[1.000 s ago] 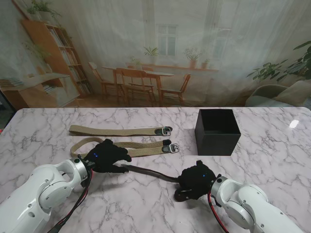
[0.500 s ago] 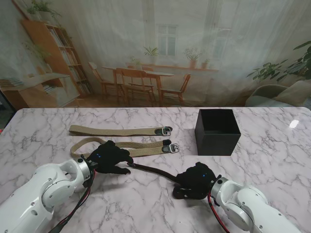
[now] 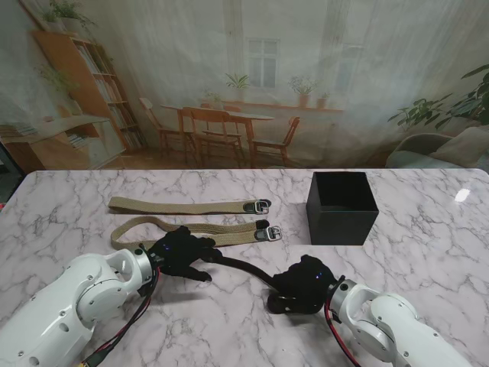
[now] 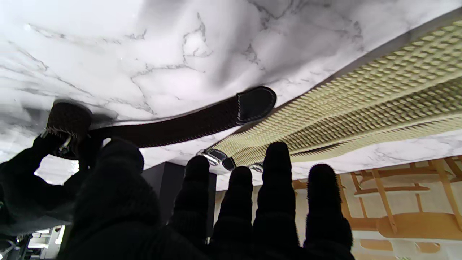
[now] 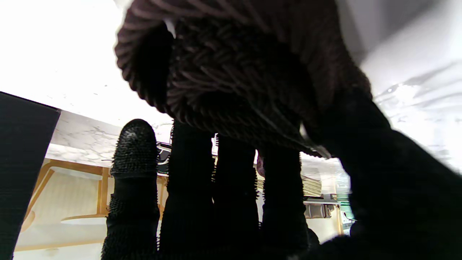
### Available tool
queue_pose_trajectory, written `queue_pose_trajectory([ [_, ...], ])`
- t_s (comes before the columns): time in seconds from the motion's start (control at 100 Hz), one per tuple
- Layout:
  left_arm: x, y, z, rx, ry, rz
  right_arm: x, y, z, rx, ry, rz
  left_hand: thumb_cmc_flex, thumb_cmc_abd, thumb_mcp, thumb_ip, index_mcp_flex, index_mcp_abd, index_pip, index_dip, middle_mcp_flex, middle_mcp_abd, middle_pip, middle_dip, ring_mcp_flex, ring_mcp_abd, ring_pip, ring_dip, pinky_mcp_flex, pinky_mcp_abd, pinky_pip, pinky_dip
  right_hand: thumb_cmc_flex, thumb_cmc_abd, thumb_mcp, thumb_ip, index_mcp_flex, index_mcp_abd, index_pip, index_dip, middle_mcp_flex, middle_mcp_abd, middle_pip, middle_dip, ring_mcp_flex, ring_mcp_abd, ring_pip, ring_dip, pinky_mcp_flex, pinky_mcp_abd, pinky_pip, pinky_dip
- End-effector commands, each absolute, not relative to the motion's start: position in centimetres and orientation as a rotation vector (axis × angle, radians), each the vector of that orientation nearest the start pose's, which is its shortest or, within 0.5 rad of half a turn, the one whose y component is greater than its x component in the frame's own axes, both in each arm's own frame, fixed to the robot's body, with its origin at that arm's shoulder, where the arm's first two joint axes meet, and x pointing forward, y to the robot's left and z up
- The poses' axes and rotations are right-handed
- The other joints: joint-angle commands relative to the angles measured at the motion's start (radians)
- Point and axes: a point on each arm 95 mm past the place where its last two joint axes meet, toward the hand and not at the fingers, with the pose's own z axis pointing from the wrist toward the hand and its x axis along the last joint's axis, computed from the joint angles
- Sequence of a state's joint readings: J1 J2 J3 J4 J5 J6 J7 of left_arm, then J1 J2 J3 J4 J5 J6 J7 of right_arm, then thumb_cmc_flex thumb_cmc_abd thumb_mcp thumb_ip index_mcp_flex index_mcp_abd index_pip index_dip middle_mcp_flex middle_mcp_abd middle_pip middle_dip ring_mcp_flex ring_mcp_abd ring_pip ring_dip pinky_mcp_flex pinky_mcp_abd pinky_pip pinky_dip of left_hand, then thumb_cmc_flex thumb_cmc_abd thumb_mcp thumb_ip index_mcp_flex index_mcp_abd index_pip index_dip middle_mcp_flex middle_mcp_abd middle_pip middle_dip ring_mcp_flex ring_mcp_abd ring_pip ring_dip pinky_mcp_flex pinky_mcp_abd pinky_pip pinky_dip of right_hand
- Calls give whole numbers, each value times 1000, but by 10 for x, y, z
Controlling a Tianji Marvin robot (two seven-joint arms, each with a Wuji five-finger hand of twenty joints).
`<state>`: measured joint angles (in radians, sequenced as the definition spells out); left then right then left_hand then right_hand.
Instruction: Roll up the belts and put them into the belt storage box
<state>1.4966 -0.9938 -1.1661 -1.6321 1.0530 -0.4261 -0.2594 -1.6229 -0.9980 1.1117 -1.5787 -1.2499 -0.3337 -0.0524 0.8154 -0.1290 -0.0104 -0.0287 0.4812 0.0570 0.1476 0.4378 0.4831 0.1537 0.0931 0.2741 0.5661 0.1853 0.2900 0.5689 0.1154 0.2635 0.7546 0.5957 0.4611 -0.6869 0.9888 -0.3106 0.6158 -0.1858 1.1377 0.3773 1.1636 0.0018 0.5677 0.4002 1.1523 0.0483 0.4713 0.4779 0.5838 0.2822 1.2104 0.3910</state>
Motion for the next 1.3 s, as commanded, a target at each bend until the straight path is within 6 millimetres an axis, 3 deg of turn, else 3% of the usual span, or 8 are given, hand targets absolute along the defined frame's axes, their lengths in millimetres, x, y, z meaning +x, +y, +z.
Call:
queue_pose_trajectory([
  [0.0, 395, -22, -324, -858, 2150, -1440, 343, 23, -380, 783, 2034, 1471, -10, -33, -2, 23, -65, 10, -47, -35, -67, 6, -20, -25, -21, 11, -27, -12, -4, 10, -30, 0, 189, 53, 100, 41, -16, -214, -35, 9, 91, -96, 116, 25, 48, -62, 84, 31, -12, -18, 22, 15],
  [0.35, 413, -40, -344, -857, 2210, -1391, 343, 28, -383, 771, 2049, 1532, 124, -35, 38, 31, -143, -27, -86, -113, -161, -48, 25, -31, -50, -29, -28, -18, 7, -32, 9, 10, 187, 53, 103, 37, 5, -234, -36, 12, 99, -104, 112, 29, 53, -69, 82, 35, -25, -20, 15, 14],
  [0.59, 418, -44, -351, -870, 2232, -1348, 343, 30, -384, 767, 2056, 1545, 258, -8, 68, 36, -108, -63, -48, -125, -37, -99, 135, 39, 5, -46, 45, 45, 48, -64, 91, 32, 187, 54, 103, 36, 10, -234, -37, 10, 102, -106, 109, 31, 53, -71, 81, 37, -30, -19, 12, 14],
  [0.9, 423, -50, -361, -880, 2266, -1300, 343, 31, -385, 766, 2059, 1551, 313, -24, 103, 38, -31, -55, 114, -16, 61, -92, 237, 171, 49, -64, 119, 143, 104, -125, 190, 36, 188, 56, 104, 35, 18, -235, -36, 10, 104, -107, 107, 35, 54, -72, 79, 39, -31, -17, 12, 15],
  [1.11, 424, -54, -366, -871, 2257, -1277, 343, 31, -386, 774, 2052, 1550, 464, -120, 145, 27, 133, -81, 441, 175, 428, -122, 137, 617, 230, -67, 294, 270, 256, -150, 376, 59, 189, 58, 103, 35, 5, -235, -48, 3, 103, -104, 106, 37, 54, -68, 79, 40, -33, -12, 11, 16],
  [1.2, 422, -53, -367, -880, 2252, -1270, 343, 30, -387, 782, 2044, 1552, 471, -130, 150, 29, 195, -81, 547, 163, 499, -110, 153, 633, 289, -50, 349, 301, 308, -147, 425, 66, 174, 75, 121, 49, -52, -178, -237, -76, 103, -101, 104, 39, 55, -66, 79, 43, -33, -9, 9, 17],
  [1.23, 421, -52, -367, -882, 2251, -1265, 343, 30, -387, 784, 2042, 1554, 472, -132, 152, 31, 215, -83, 567, 166, 516, -104, 162, 635, 305, -43, 363, 307, 320, -144, 435, 69, 174, 73, 122, 48, -83, -166, -367, 8, 104, -100, 102, 39, 55, -66, 76, 45, -34, -8, 7, 18],
  [1.29, 420, -49, -367, -887, 2252, -1246, 343, 29, -388, 786, 2038, 1564, 467, -135, 156, 33, 227, -86, 593, 155, 523, -98, 180, 633, 317, -36, 381, 319, 332, -141, 449, 72, 178, 70, 124, 48, -222, -189, -490, -40, 107, -97, 99, 39, 56, -62, 75, 45, -36, -6, 5, 18],
])
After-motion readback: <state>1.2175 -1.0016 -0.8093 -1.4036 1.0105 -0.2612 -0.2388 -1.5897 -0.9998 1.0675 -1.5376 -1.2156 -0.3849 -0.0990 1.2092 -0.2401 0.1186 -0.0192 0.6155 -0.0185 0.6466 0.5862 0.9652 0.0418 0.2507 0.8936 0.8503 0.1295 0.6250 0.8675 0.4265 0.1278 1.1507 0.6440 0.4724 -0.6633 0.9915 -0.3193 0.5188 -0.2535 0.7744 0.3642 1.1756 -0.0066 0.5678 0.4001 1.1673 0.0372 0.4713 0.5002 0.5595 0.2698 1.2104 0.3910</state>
